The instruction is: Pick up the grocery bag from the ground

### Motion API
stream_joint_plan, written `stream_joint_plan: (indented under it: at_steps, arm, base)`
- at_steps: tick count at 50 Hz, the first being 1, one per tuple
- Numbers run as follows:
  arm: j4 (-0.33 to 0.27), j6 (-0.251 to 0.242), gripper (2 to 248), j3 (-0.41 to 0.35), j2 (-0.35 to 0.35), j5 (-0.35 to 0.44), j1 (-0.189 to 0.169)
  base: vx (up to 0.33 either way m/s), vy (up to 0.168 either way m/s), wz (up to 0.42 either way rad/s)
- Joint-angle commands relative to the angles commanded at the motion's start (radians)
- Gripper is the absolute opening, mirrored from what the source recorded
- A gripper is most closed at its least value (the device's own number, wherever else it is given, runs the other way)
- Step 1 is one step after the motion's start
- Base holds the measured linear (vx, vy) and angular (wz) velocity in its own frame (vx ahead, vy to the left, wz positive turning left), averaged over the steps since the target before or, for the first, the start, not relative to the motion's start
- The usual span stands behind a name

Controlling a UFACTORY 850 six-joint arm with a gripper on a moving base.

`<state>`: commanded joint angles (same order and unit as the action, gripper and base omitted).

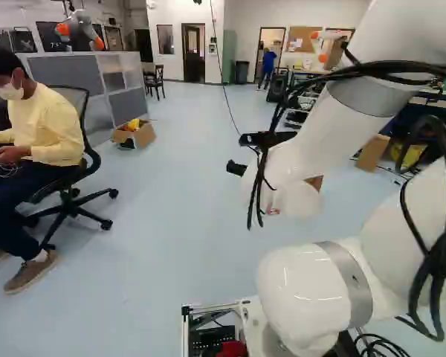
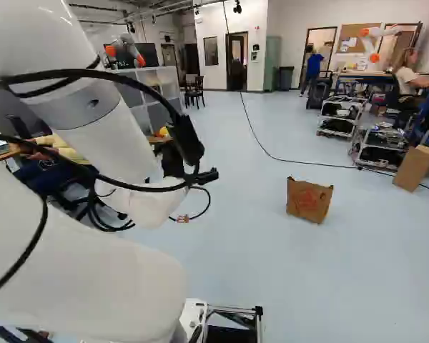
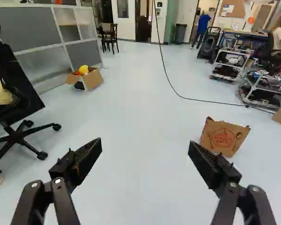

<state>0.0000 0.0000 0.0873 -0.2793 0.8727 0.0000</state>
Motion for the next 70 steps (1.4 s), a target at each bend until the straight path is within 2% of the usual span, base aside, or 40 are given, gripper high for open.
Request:
stream_joint_plan:
  at_steps: [37,56,70]
  arm:
    - [0.000,0.000,247,0.000,0.000,0.000,0.000]
    - [0.000,0.000,247,0.000,0.000,0.000,0.000]
    - [0.000,0.000,247,0.000,0.000,0.000,0.000]
  base:
    - [0.004,-0.002,-0.002]
    - [0.199,-0.006,-0.018]
    - [0.201,-0.061,-0.306]
